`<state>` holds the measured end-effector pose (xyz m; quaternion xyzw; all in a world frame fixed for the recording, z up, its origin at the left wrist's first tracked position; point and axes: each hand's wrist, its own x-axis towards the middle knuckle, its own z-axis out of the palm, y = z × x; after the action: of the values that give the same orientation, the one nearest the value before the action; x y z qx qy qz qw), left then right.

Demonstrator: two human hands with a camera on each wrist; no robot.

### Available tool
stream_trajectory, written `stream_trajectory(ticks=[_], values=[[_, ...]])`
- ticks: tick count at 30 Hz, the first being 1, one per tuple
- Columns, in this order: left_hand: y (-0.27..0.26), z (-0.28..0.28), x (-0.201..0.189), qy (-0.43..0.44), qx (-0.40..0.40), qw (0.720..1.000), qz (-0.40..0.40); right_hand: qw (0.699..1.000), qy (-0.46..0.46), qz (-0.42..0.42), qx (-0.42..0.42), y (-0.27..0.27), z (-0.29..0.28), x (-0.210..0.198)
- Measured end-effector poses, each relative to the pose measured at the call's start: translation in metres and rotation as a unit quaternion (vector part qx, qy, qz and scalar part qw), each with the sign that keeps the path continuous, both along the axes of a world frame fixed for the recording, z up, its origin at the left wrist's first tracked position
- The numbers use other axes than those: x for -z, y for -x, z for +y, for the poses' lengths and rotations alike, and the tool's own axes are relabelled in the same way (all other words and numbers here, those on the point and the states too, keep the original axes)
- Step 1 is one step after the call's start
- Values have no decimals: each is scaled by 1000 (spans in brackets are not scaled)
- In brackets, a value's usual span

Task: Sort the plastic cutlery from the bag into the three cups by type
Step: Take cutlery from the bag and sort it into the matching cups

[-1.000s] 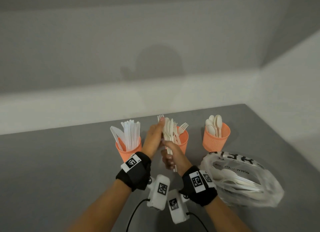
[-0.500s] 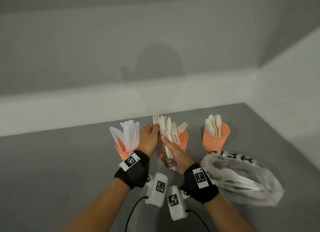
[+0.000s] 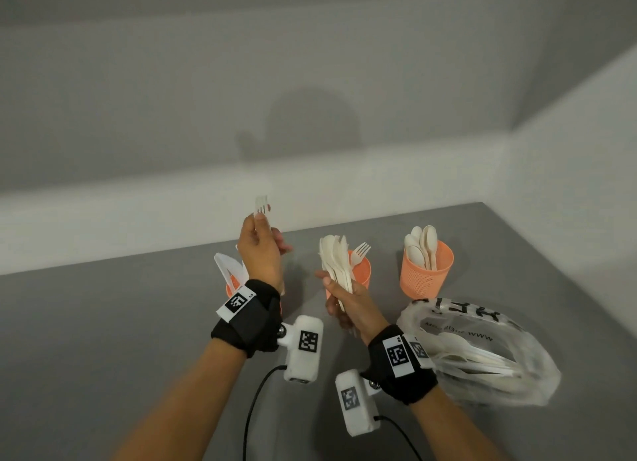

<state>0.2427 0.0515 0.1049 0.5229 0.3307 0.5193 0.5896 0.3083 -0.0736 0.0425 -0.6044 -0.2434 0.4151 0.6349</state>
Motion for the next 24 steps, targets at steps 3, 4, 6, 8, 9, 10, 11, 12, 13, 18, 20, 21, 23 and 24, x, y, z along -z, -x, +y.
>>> stream_trajectory(ticks=[3,4,6,8,9,10,11,12,13,18,20,21,23,24], values=[[2,-2,4,-58,26,995,76,999,3,13,39,0,3,4],[3,-5,7,-78,43,991,100,999,8,5,49,1,5,5],[2,-13,13,-108,80,981,142,998,23,-6,63,2,8,6],[-1,-19,20,-121,112,970,180,998,25,-11,64,3,10,6],[-3,-21,23,-125,125,965,195,998,20,-16,60,4,10,5],[-3,-23,25,-128,134,960,209,998,15,-25,56,4,10,5],[-5,-25,29,-134,140,956,221,998,13,-36,52,4,10,4],[-6,-26,32,-140,141,952,232,998,14,-45,50,3,9,4],[-6,-26,35,-147,139,949,242,998,15,-48,49,3,9,4],[-8,-27,35,-158,136,933,294,999,-2,-34,26,5,7,6],[-8,-28,34,-138,125,939,288,999,-12,-12,31,6,8,4],[-9,-29,34,-118,124,948,270,999,-16,-1,37,6,10,4],[-9,-31,35,-67,118,966,221,999,-10,10,46,4,13,5],[-9,-31,36,-46,114,971,203,999,-2,11,51,3,14,7]])
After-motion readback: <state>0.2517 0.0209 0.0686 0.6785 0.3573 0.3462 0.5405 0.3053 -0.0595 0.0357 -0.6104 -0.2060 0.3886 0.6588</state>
